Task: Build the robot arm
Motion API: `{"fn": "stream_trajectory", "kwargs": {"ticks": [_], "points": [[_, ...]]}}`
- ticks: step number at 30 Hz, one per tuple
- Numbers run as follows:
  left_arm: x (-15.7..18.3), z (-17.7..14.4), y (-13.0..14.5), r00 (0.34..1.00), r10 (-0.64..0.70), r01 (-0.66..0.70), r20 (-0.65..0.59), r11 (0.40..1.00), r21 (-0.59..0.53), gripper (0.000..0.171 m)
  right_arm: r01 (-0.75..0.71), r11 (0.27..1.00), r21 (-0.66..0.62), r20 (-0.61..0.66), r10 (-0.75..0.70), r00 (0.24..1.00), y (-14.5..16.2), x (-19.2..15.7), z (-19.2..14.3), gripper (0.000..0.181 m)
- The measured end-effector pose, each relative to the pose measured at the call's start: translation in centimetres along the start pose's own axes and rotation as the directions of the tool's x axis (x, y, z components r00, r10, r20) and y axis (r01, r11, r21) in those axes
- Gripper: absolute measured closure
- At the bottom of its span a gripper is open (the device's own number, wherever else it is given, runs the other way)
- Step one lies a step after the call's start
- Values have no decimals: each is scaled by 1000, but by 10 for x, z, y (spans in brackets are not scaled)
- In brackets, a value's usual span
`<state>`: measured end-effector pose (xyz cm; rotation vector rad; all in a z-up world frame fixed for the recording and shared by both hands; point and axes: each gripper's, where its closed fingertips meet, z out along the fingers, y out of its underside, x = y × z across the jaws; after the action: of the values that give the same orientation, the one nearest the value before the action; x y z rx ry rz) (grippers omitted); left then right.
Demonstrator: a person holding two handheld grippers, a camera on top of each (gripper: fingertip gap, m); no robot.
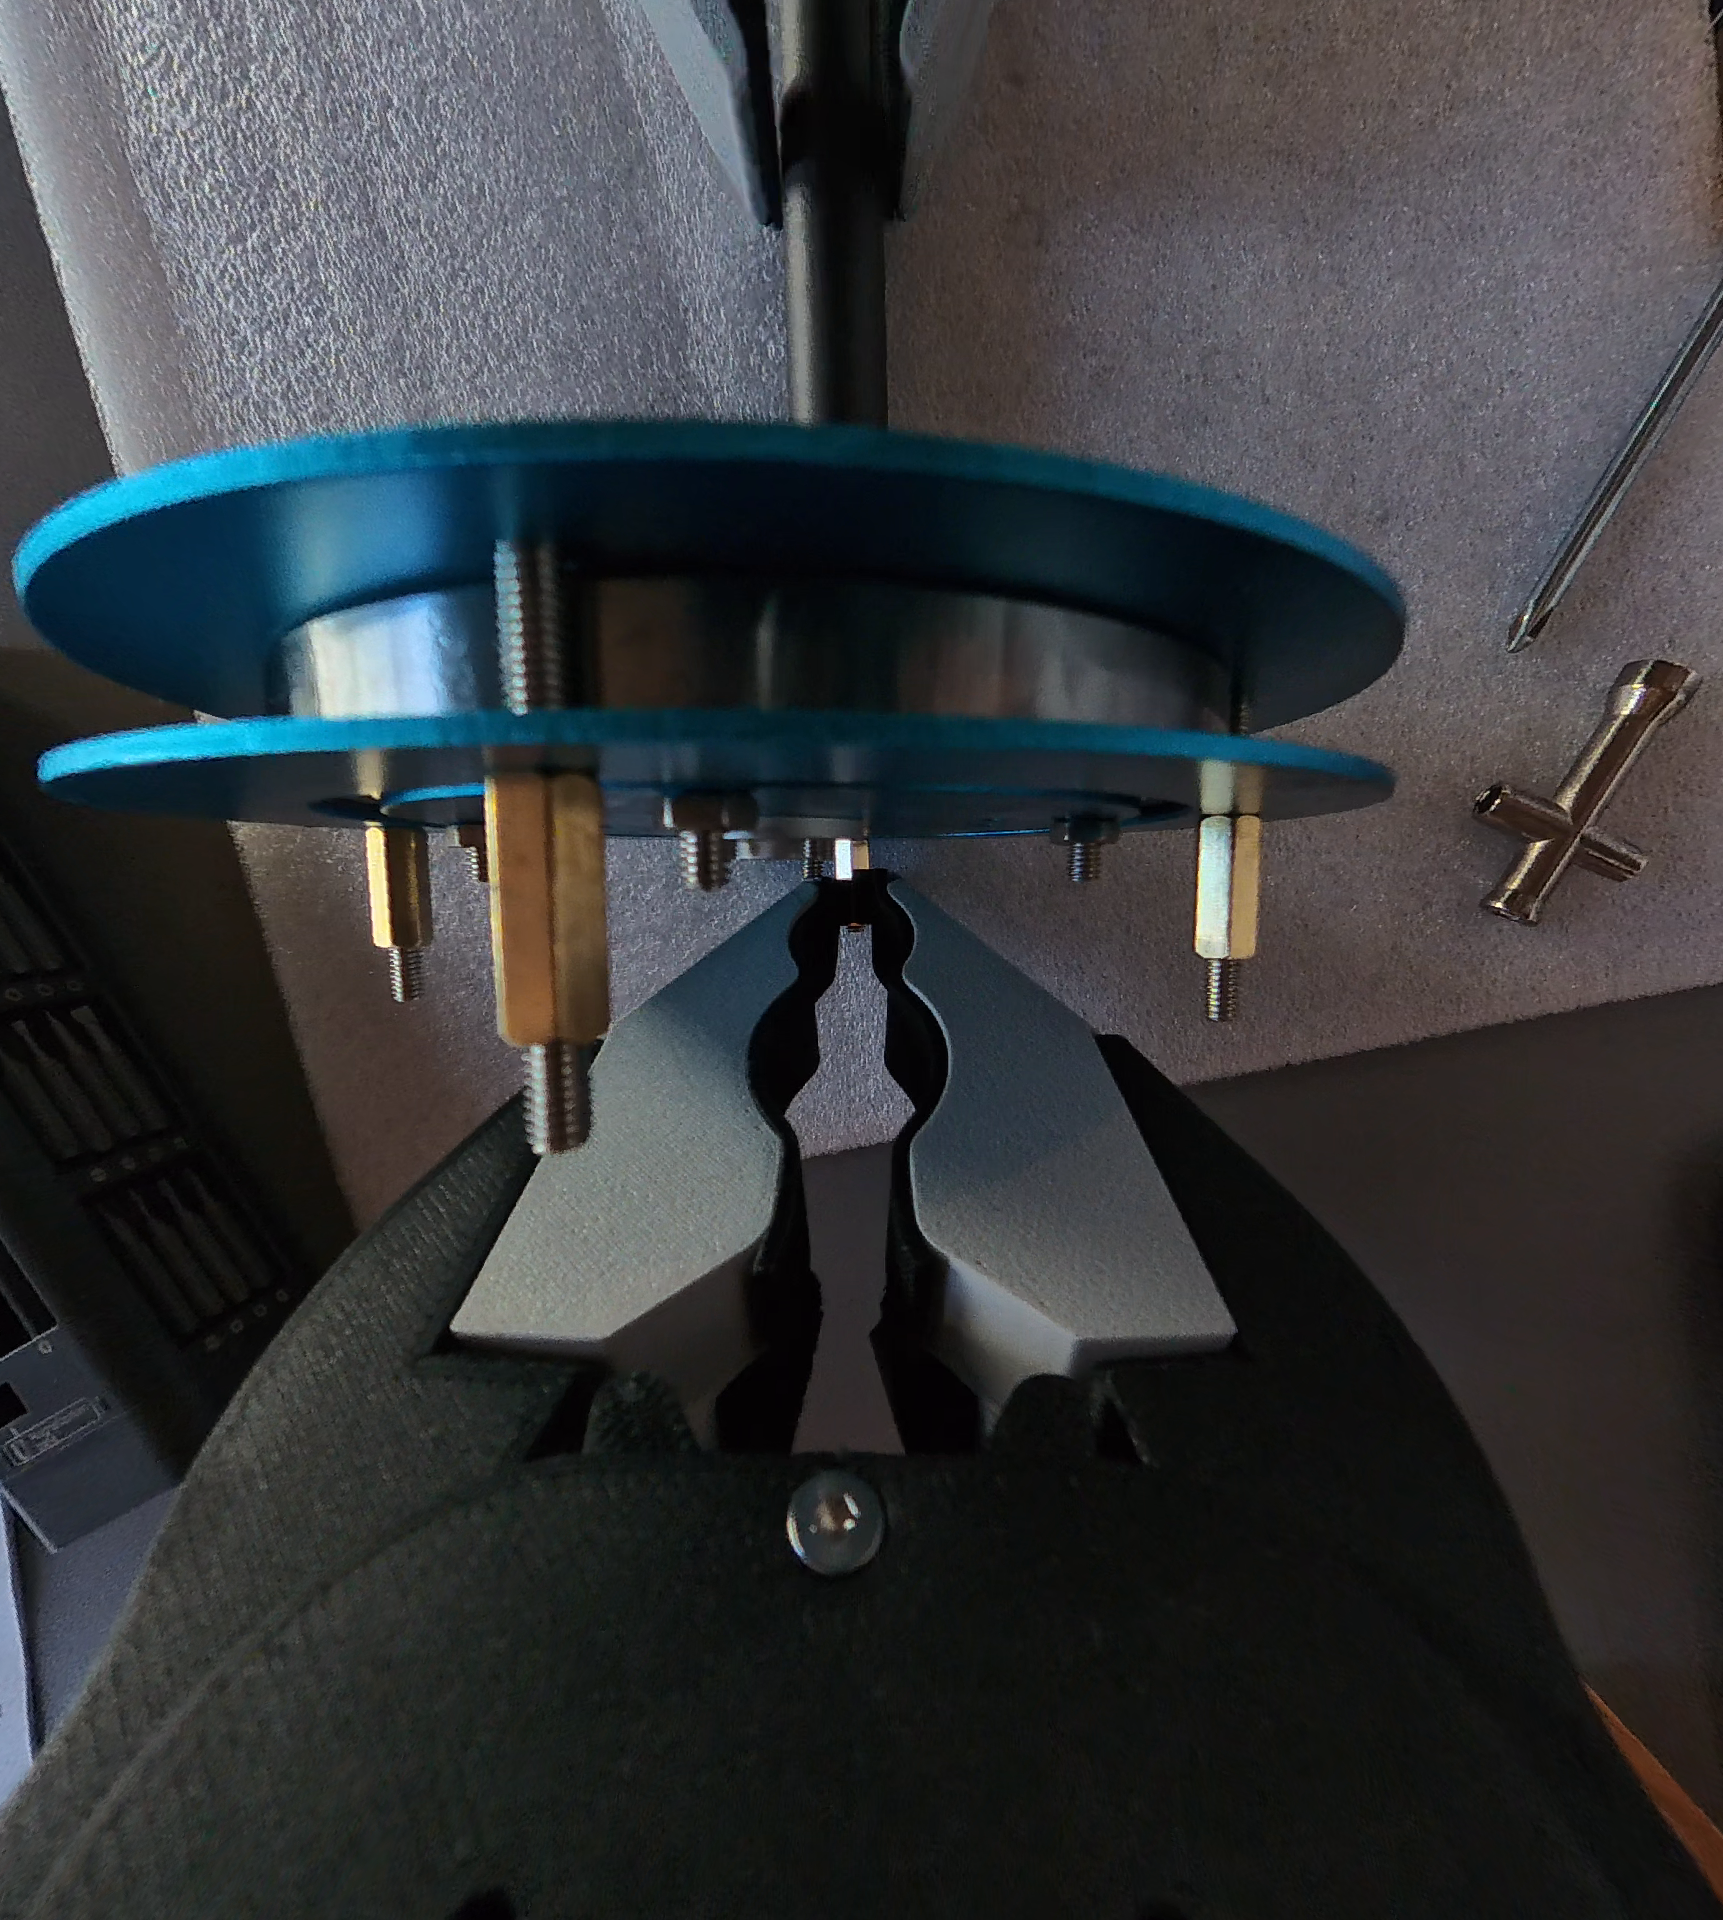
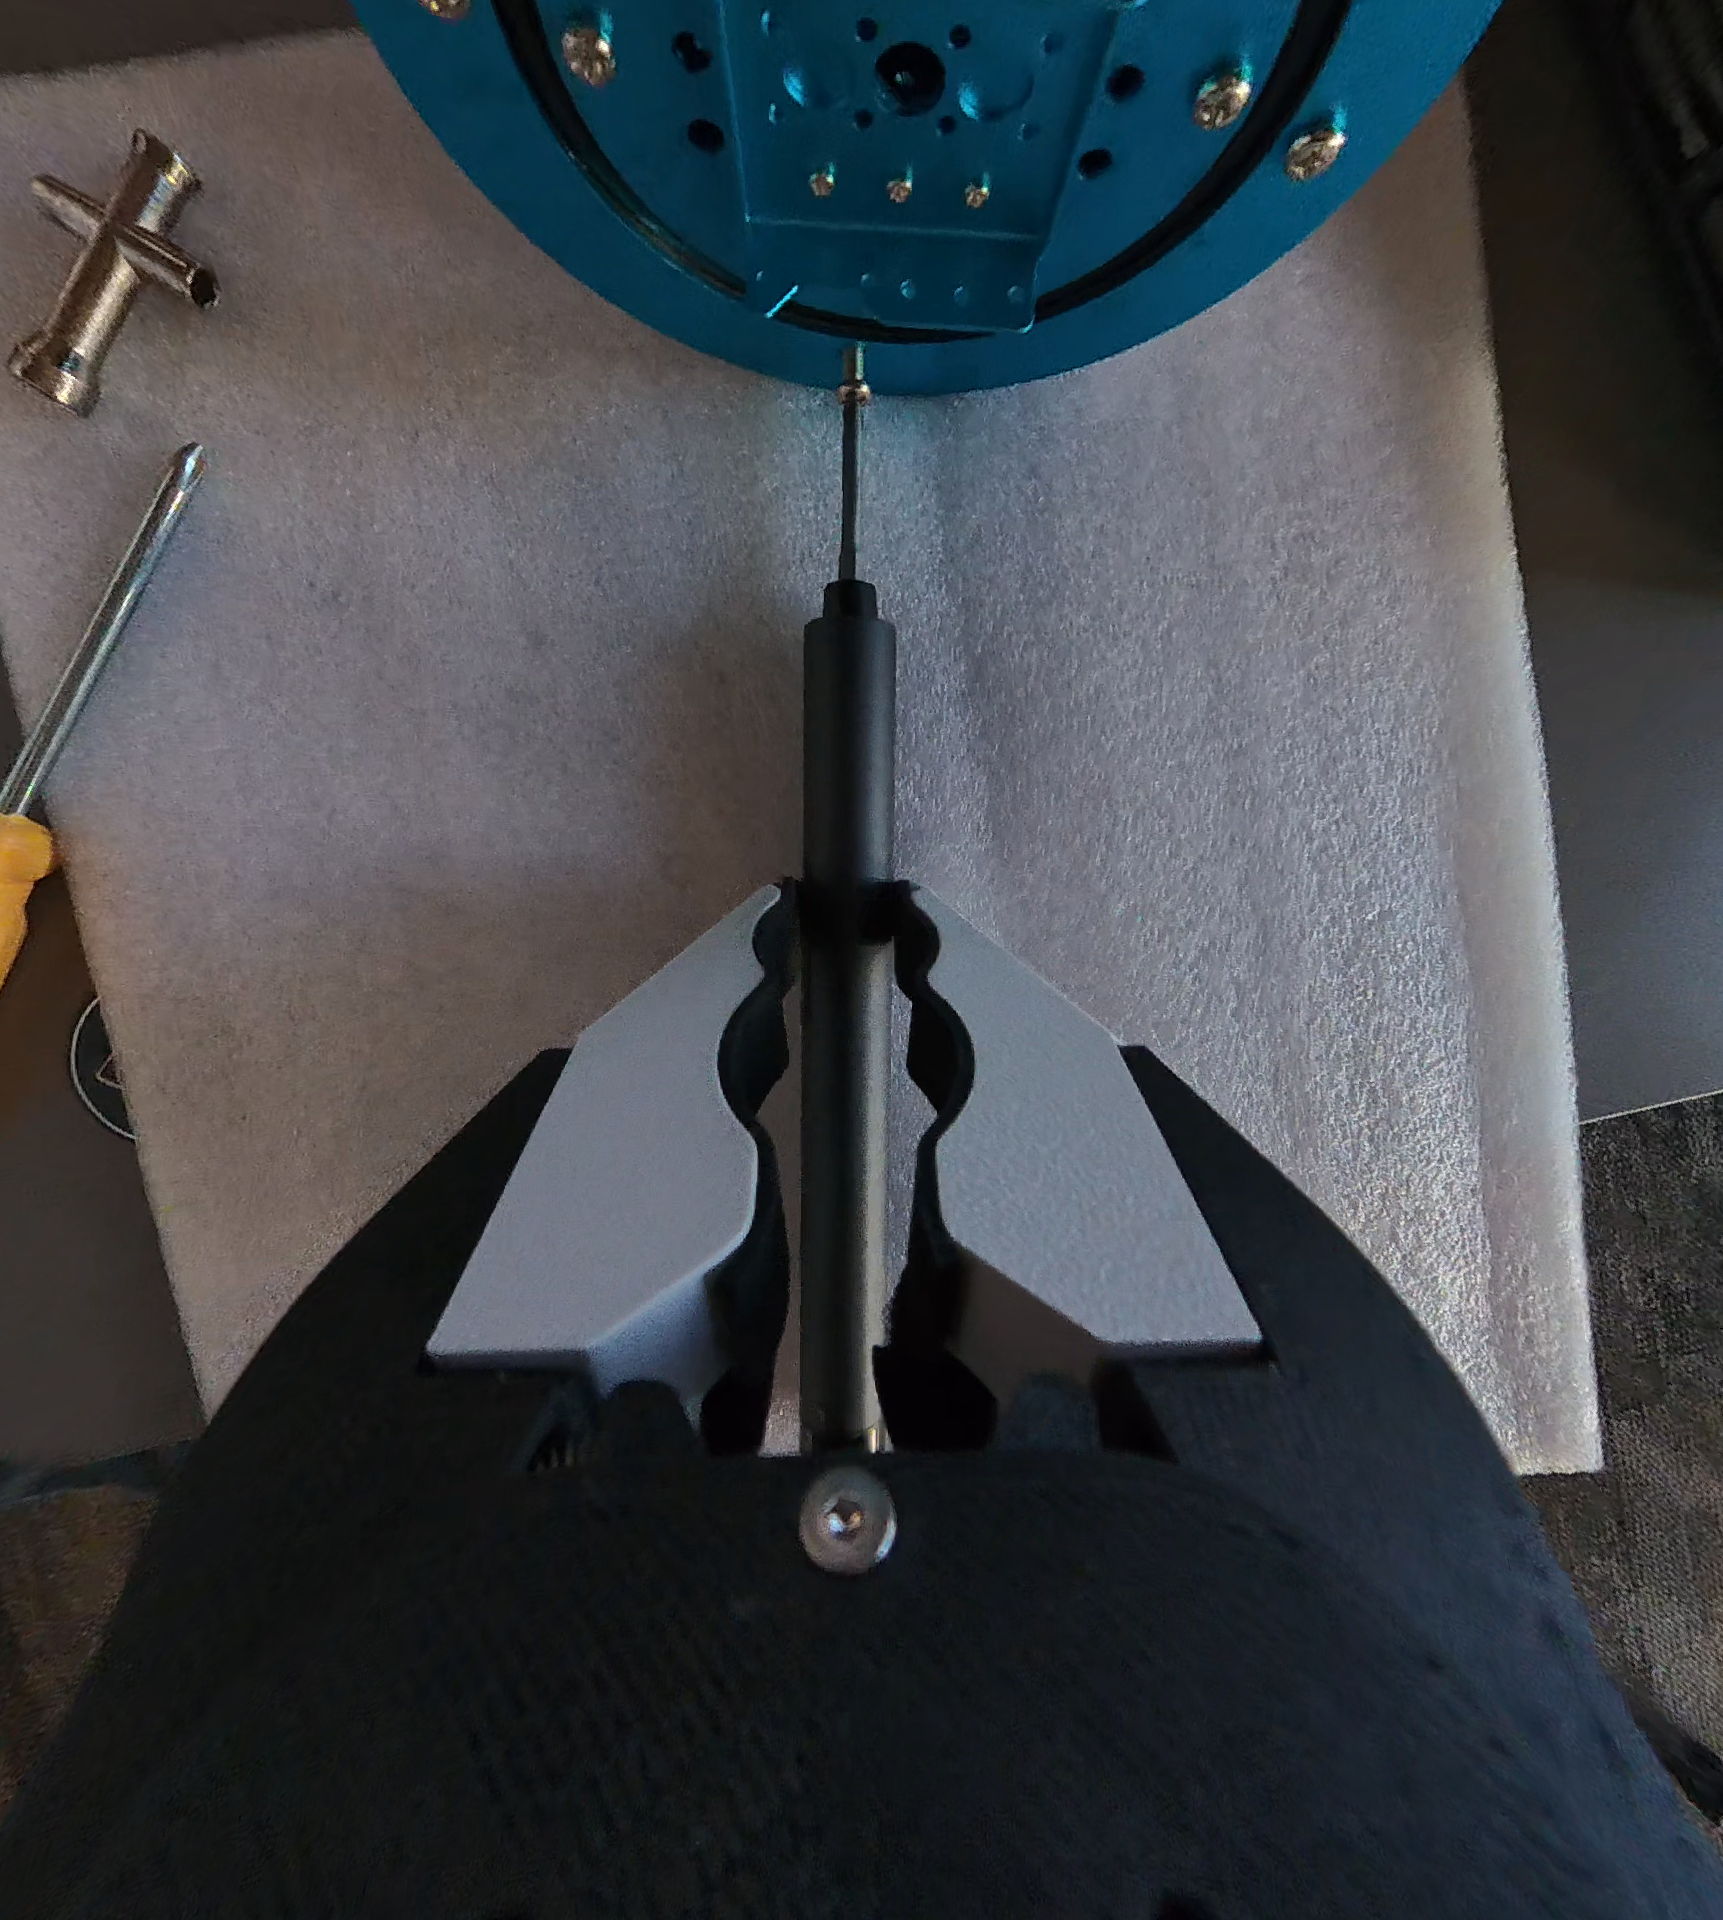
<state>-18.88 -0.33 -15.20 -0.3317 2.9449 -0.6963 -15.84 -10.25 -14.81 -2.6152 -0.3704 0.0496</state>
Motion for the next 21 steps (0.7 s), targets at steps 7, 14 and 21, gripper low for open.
{"fn": "stream_trajectory", "kwargs": {"ticks": [7, 14, 21], "points": [[0, 0, 0, 1000, -13, 13, -8, 1000, 10, 167, -49, 999, -2, 15, 49, 999, -1, 0, 0, 166], [0, 0, 0, 1000, -13, 13, -4, 1000, 3, 167, -40, 999, -11, -1, 40, 999, -1, 0, 0, 166], [0, 0, 0, 1000, -13, 13, -6, 1000, 0, 167, -18, 999, -34, -26, 17, 1000, 0, -1, 0, 166]]}}
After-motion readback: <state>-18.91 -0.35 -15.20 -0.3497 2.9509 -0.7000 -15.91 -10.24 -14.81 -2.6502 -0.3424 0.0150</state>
